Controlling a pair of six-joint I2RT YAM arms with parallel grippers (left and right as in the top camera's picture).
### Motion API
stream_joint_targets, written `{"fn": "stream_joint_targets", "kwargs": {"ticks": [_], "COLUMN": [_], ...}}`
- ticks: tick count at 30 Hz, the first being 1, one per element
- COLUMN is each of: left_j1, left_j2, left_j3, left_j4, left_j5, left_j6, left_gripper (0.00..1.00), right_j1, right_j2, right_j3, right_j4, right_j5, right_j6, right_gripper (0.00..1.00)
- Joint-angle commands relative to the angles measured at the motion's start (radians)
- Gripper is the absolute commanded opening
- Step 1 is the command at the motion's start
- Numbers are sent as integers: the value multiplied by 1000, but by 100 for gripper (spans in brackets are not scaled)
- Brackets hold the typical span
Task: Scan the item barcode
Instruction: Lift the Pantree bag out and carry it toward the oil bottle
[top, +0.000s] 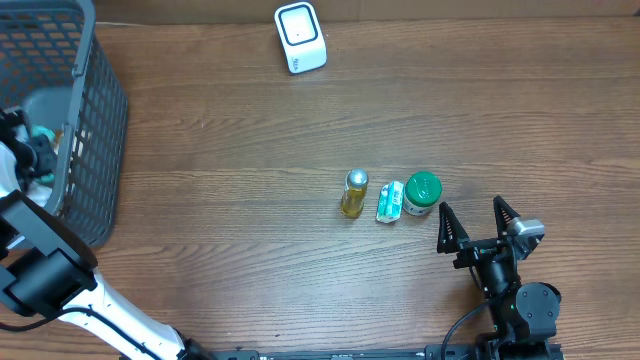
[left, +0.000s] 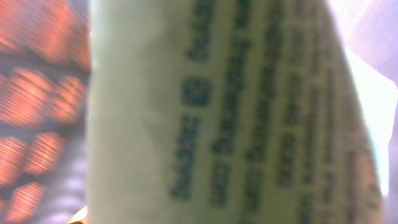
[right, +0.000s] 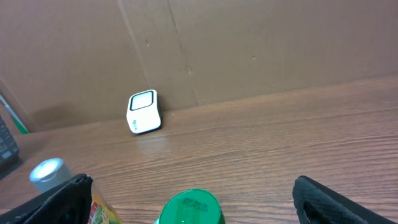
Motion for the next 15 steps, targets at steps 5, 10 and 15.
{"fn": "stream_joint_targets", "kwargs": {"ticks": [5,10,15], "left_j1": [-40,-98,-199], "left_j2": [-120,-224,-344], "left_j3": [341,477,499], "left_j4": [-14,-22,-35], "left_j5": [36,48,70], "left_j6": [-85,-206,-316], "left_gripper": [4,4,4], "right_j1": [-5,-5,-5], "right_j2": [-8,-8,-8], "right_j3": [-10,-10,-10], "right_j4": [4,4,4], "right_j5": [6,6,6], "right_j6": [0,0,0], "right_gripper": [100,100,100]}}
